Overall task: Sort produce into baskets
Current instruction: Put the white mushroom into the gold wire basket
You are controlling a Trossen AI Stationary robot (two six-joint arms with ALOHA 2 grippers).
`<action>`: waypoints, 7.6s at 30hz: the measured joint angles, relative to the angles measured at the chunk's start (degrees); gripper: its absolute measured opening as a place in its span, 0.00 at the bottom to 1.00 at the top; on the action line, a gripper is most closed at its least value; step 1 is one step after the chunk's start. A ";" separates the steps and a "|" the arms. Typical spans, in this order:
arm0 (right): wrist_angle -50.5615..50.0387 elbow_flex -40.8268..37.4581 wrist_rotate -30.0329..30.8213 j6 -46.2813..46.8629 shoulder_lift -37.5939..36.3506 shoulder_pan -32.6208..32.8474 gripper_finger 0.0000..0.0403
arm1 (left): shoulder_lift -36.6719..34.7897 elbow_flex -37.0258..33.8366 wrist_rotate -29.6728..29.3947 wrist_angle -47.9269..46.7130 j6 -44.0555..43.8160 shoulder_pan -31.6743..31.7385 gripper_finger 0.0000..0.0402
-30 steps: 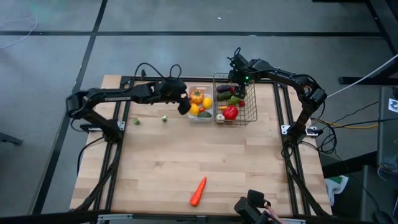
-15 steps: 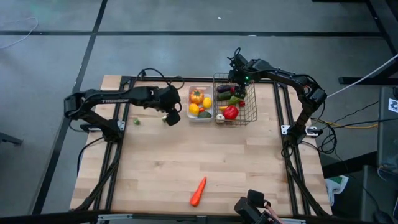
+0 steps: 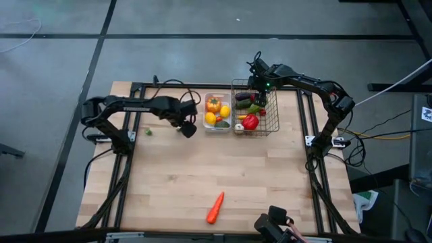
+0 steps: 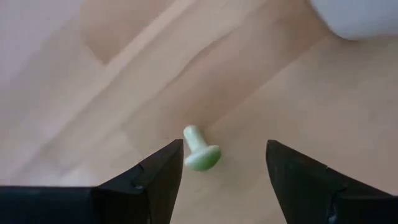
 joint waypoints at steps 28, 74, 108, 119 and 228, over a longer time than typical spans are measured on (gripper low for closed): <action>0.00 0.00 0.01 0.00 0.00 0.00 0.63 | 11.39 -0.01 -0.35 -1.99 -14.77 0.01 0.48; 1.60 -0.02 -1.99 -1.64 -7.93 13.13 0.63 | -3.30 6.33 8.48 31.04 1.68 -0.75 0.33; 17.68 -0.02 10.11 -15.21 -10.12 44.02 0.46 | -3.28 6.33 8.59 34.23 9.13 -13.96 0.33; 17.64 -0.02 8.40 -15.18 -10.08 43.85 0.38 | -3.27 6.33 8.46 34.27 8.21 -14.49 0.33; -7.95 0.00 6.00 -7.08 -10.03 20.19 0.11 | -3.39 6.35 8.41 23.45 14.01 -1.65 0.56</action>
